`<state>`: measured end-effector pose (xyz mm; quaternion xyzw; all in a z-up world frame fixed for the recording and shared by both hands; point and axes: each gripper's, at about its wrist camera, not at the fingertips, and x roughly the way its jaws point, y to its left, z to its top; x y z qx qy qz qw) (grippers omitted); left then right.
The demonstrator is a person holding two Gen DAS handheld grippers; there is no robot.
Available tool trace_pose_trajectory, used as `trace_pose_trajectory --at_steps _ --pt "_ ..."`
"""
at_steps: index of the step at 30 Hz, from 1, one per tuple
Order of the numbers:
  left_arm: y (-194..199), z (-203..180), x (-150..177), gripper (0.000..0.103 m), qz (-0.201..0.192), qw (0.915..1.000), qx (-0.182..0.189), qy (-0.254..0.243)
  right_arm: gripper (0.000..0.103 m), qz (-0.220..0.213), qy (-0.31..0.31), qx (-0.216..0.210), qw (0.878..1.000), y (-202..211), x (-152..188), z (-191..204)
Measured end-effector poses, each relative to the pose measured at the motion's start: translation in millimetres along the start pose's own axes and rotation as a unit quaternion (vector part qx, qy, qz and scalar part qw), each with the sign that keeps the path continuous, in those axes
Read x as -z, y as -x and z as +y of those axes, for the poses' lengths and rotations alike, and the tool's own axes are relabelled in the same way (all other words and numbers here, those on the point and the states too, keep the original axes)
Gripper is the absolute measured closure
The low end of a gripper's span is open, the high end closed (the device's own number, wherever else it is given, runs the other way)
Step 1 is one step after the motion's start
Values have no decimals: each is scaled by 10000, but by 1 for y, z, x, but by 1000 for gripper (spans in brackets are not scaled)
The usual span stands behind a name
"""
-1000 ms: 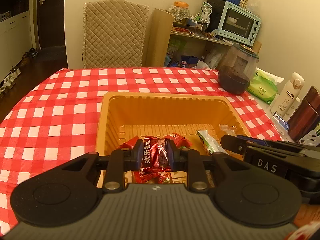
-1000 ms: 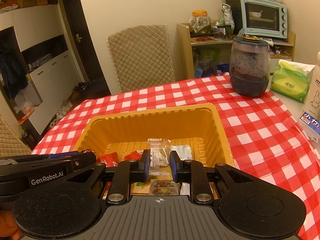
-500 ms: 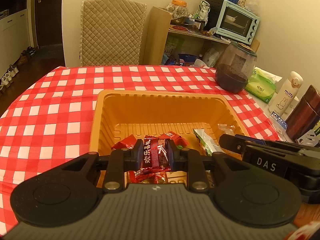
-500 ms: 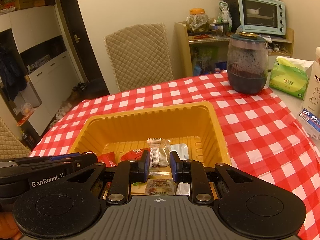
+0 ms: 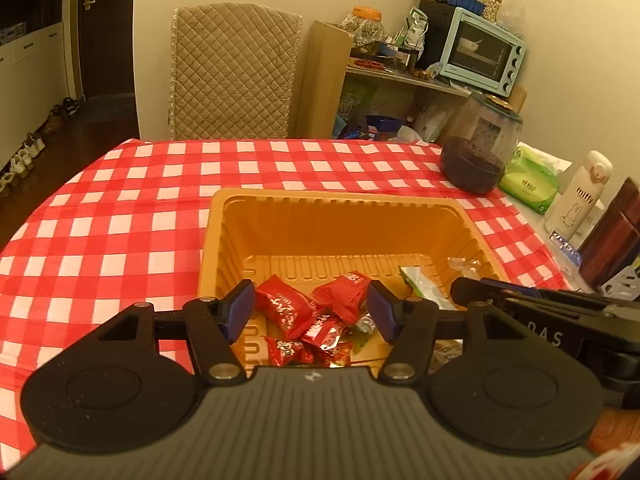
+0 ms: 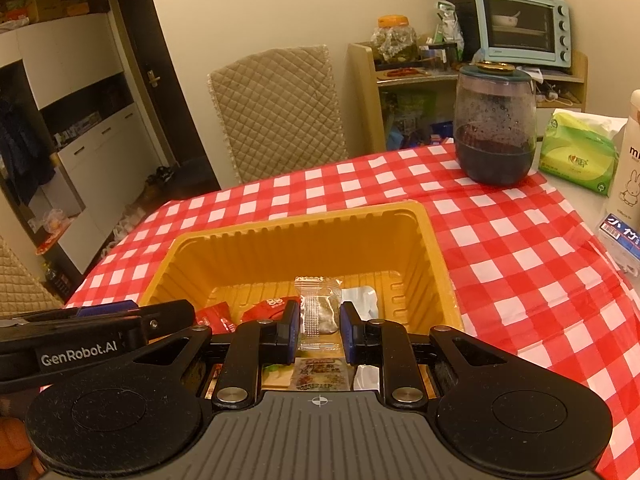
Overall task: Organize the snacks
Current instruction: 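Lower both held snacks into the tray, then open both grippers to release the red candy and clear bag into the tray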
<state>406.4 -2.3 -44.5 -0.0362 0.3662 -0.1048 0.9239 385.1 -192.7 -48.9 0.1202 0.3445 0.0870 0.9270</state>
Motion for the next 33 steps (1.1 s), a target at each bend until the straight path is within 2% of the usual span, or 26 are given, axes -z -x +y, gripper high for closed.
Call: trace_pose_trajectory --at_steps 22,27,28,31,33 --pt "-2 2 2 45 47 9999 -76 -57 81 46 -22 -49 10000 -4 1 -1" --pt "-1 4 3 45 27 9999 -122 -74 81 -28 -252 -225 9994 -5 1 -6" --pt "-1 4 3 45 16 9999 -150 -83 79 -77 -378 -290 9988 -5 1 -10" --pt "-1 7 5 45 16 9997 -217 -93 59 -142 -722 -273 9969 -5 0 -22" --pt "-2 9 5 45 29 9996 -252 -90 59 -174 -870 -256 9957 -4 -1 -30"
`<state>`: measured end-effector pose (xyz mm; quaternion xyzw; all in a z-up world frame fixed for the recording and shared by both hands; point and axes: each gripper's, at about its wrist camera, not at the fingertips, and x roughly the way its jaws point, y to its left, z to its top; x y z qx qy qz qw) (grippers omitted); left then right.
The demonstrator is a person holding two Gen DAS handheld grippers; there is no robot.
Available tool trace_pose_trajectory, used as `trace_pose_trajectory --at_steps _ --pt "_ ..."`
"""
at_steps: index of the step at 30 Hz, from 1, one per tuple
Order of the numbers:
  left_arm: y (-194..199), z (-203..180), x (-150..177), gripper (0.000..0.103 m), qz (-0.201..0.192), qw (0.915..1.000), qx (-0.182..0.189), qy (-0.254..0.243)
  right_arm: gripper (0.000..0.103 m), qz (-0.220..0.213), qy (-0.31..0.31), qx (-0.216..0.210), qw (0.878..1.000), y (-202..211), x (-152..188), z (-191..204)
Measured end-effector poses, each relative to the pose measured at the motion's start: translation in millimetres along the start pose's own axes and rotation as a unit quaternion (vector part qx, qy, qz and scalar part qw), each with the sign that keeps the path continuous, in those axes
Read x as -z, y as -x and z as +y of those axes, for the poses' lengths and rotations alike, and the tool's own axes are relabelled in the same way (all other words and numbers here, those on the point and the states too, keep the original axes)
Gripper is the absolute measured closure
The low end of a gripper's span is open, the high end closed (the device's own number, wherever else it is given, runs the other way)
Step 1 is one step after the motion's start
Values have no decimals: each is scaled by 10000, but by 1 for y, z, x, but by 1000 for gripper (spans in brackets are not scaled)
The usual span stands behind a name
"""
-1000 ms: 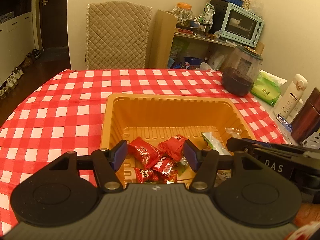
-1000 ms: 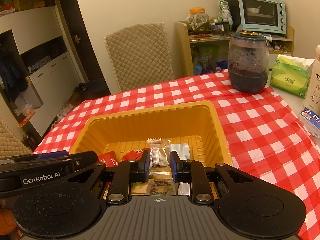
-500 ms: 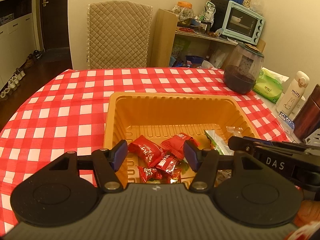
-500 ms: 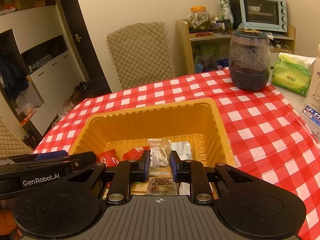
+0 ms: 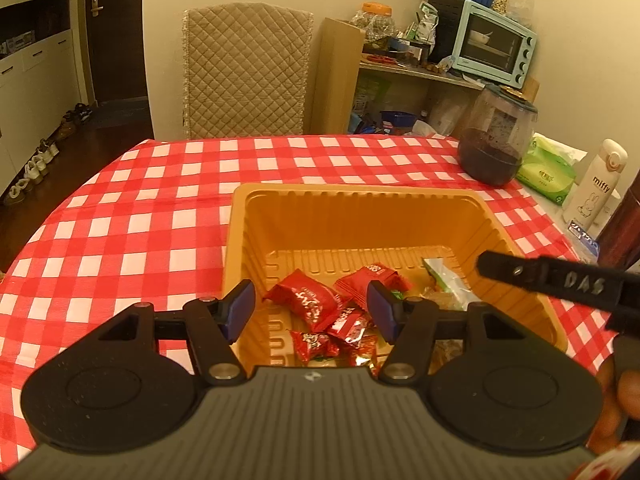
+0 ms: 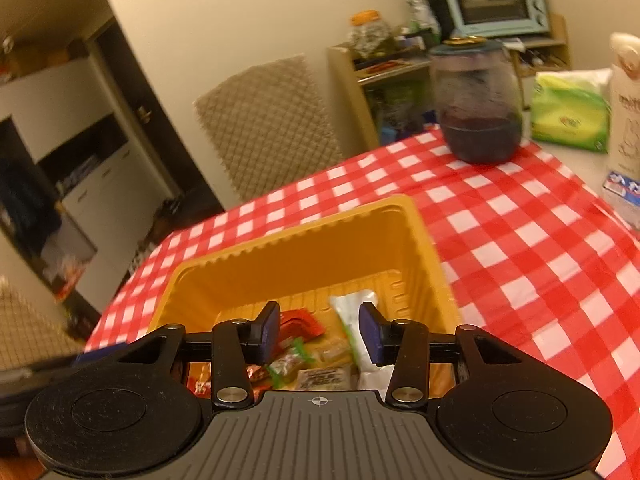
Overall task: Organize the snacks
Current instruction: 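Open both grippers to release the red candy and clear bag into the tray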
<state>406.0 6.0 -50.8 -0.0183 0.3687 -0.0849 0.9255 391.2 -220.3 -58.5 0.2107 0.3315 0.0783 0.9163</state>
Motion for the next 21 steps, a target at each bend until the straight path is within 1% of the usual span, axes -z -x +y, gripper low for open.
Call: trace_pose_trajectory --at_steps 5,13,15,19,21 --pt "-1 -1 0 45 8 10000 -23 -27 59 -74 -18 78 9999 5 -4 -2" --pt "-2 -3 0 41 12 9999 -65 -77 59 -113 92 167 9998 8 -2 0" --pt "-1 -4 1 36 5 9999 -71 -87 59 -124 90 197 9997 9 -2 0" --pt "0 -5 0 30 -26 9999 -89 -122 59 -109 139 209 9996 9 -2 1" --pt "2 -6 0 22 -61 9998 -114 -142 57 -83 199 241 9995 9 -1 1"
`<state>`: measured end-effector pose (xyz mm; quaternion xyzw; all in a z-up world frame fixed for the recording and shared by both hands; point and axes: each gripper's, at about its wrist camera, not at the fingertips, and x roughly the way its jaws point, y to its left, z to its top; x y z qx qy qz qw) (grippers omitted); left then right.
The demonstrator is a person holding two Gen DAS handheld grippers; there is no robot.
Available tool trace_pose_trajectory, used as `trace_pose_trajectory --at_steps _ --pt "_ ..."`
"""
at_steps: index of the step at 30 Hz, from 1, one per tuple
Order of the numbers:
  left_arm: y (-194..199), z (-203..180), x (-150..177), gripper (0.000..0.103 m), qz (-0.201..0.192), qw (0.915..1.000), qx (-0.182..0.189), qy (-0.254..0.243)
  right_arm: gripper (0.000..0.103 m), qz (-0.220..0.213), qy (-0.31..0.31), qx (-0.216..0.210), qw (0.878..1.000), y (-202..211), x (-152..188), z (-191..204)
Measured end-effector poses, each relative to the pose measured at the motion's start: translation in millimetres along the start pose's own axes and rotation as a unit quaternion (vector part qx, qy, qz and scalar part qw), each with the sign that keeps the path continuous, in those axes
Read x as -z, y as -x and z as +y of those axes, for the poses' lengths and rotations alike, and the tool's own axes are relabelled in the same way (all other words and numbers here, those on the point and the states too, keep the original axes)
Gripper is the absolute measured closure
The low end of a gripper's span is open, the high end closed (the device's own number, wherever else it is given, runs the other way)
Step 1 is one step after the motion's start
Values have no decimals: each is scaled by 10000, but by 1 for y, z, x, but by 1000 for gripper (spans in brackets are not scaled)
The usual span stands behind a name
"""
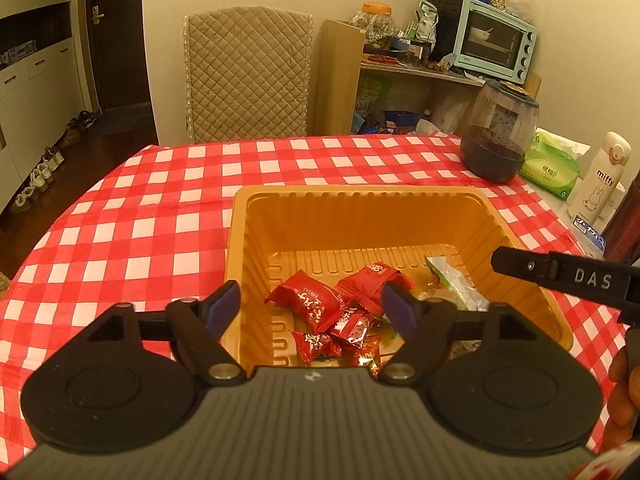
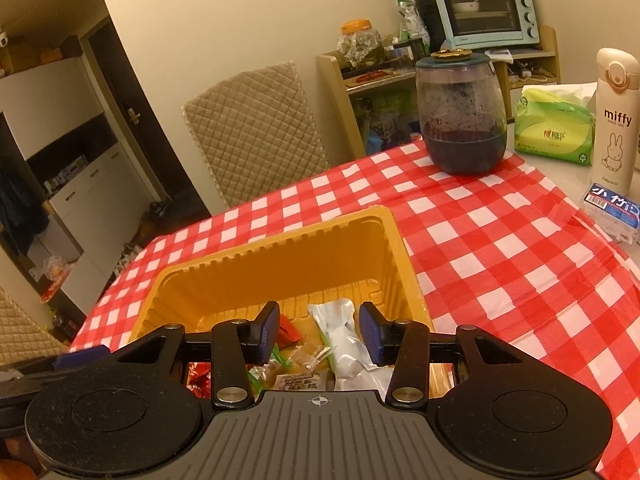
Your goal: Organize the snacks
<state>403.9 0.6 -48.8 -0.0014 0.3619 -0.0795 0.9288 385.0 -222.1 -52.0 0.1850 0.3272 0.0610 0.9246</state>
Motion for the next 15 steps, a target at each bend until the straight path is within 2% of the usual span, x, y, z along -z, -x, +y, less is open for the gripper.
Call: trace_pose_trajectory --at_steps 6,8,13,15 --pt "6 -1 2 11 -34 9999 -69 -119 35 12 69 35 10000 4 2 0" --pt "8 -1 3 9 -41 9998 -82 -151 25 18 150 28 9999 6 2 1" --pt "19 2 7 0 -101 9997 -152 -180 16 15 229 30 9997 16 6 -1" --pt "25 3 8 0 -128 9996 -162 -202 14 7 218 45 9998 20 8 -3"
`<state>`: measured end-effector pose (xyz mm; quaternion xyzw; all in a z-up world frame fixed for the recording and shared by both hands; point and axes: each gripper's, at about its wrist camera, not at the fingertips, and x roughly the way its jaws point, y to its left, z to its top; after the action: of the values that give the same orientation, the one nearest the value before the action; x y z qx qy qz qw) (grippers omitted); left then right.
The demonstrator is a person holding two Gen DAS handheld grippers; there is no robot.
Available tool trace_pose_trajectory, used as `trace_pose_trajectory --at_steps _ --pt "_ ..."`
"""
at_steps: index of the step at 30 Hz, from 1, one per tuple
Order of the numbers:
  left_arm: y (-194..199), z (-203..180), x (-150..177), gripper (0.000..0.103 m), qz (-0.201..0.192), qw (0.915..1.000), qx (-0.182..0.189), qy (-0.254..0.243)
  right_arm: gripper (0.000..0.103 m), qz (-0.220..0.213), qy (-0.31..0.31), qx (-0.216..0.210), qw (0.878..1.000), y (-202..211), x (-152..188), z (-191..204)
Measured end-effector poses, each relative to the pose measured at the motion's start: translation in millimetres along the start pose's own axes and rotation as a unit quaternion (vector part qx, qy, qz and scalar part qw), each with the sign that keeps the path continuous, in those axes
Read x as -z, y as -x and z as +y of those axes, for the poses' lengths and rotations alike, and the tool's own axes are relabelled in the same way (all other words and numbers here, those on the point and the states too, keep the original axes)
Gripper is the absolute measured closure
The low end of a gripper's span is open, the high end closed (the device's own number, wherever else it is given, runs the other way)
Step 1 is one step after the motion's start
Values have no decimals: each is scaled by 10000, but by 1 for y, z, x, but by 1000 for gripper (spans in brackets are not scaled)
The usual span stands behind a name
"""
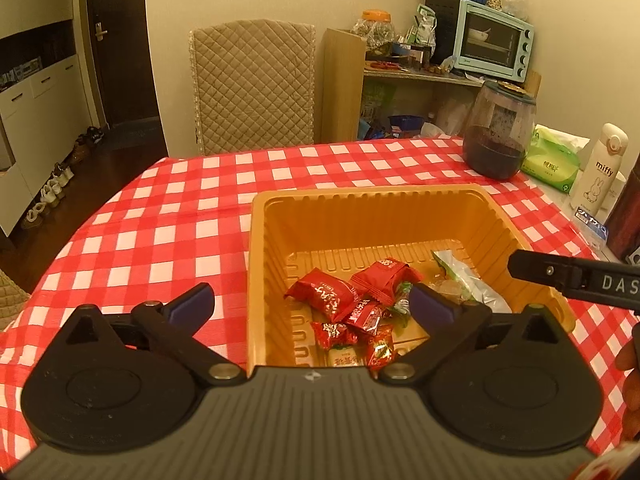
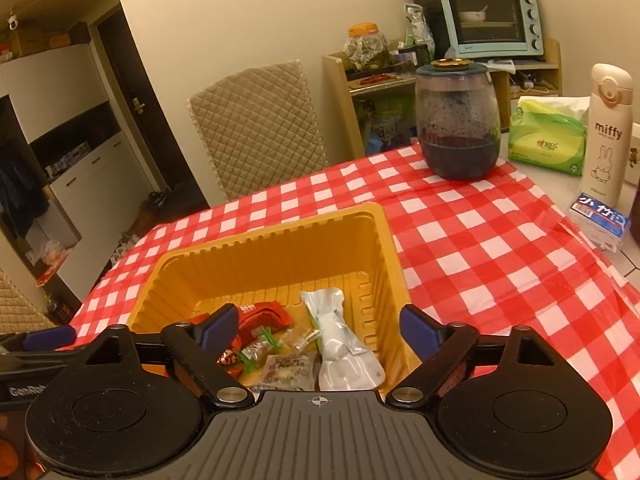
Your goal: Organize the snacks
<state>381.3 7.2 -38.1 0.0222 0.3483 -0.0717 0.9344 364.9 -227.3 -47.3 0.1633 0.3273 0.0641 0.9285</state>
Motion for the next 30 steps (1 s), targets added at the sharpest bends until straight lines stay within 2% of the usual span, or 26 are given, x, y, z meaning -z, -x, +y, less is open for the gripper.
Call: trace_pose_trajectory --at_steps 13,23,30 --pt "48 -20 23 0 44 9999 49 -125 13 46 255 150 9996 47 23 -5" --pt "107 -36 47 0 -51 10000 -60 61 13 -18 503 260 9984 108 44 -4" --pt "157 -40 65 0 -150 9997 -13 191 13 93 524 264 9982 152 63 -1"
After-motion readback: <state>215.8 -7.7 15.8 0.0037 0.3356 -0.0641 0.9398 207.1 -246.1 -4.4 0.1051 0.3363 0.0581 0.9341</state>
